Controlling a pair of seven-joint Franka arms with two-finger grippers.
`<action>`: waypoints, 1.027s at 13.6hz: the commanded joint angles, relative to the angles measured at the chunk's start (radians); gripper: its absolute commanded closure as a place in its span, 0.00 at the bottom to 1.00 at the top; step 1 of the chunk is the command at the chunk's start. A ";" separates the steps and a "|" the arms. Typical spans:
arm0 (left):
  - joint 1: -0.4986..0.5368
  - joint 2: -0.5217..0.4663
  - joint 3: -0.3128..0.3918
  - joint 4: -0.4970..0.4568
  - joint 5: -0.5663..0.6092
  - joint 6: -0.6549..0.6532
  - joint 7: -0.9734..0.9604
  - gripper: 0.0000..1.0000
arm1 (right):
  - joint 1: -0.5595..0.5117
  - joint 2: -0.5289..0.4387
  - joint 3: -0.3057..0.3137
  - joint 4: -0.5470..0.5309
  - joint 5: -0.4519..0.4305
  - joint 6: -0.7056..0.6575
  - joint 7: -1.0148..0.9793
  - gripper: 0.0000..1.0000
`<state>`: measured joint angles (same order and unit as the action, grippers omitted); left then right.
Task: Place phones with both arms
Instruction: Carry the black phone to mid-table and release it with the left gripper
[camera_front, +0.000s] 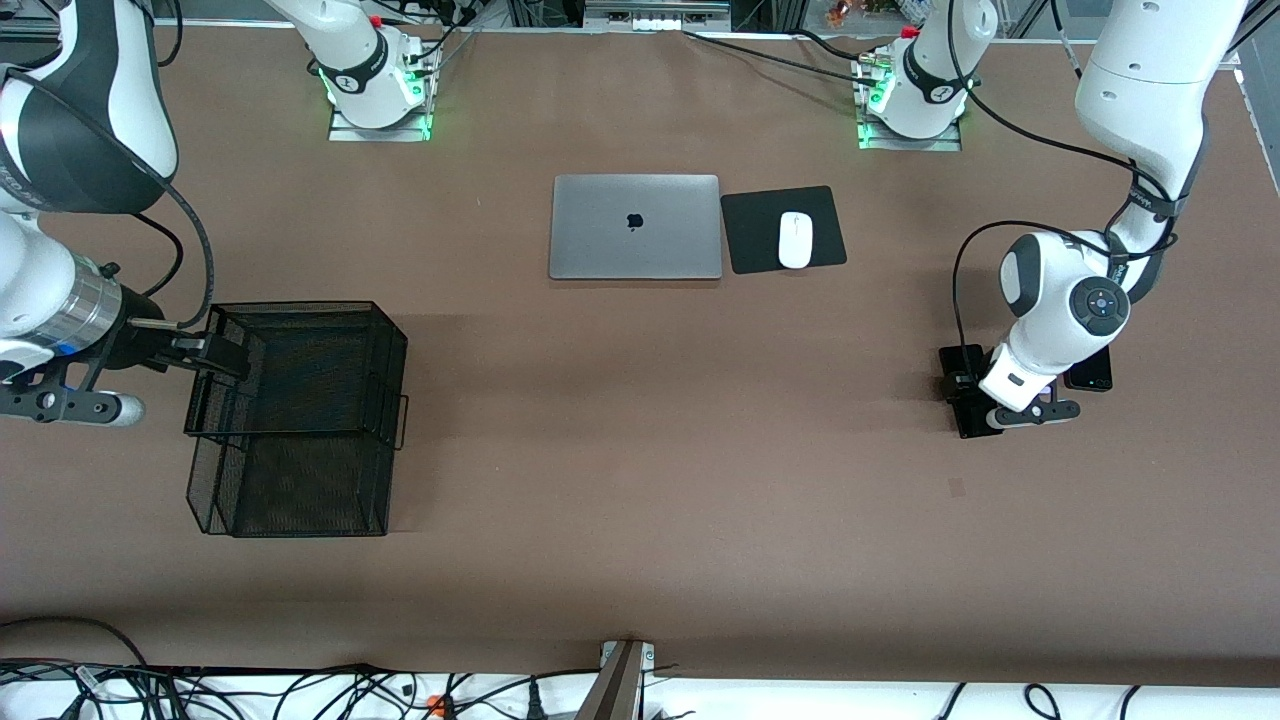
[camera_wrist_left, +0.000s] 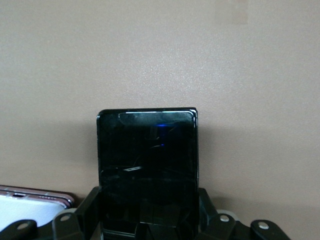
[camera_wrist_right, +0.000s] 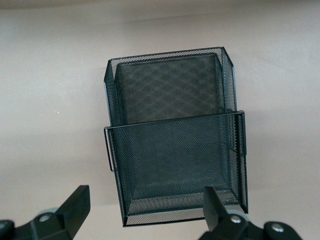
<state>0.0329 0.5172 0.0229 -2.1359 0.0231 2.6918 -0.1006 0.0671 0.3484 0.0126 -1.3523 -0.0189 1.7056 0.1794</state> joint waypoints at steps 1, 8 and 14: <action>-0.008 0.011 0.002 0.026 0.017 -0.022 -0.042 1.00 | -0.004 -0.028 0.004 -0.028 0.014 0.002 0.009 0.00; -0.088 0.014 0.000 0.330 0.002 -0.432 -0.082 1.00 | -0.004 -0.026 0.004 -0.028 0.014 0.002 0.009 0.00; -0.373 0.151 -0.014 0.552 -0.078 -0.451 -0.428 1.00 | -0.004 -0.026 0.004 -0.028 0.014 0.003 0.009 0.00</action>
<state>-0.2612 0.5867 -0.0067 -1.7100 -0.0167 2.2777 -0.4741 0.0671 0.3481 0.0127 -1.3527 -0.0188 1.7055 0.1795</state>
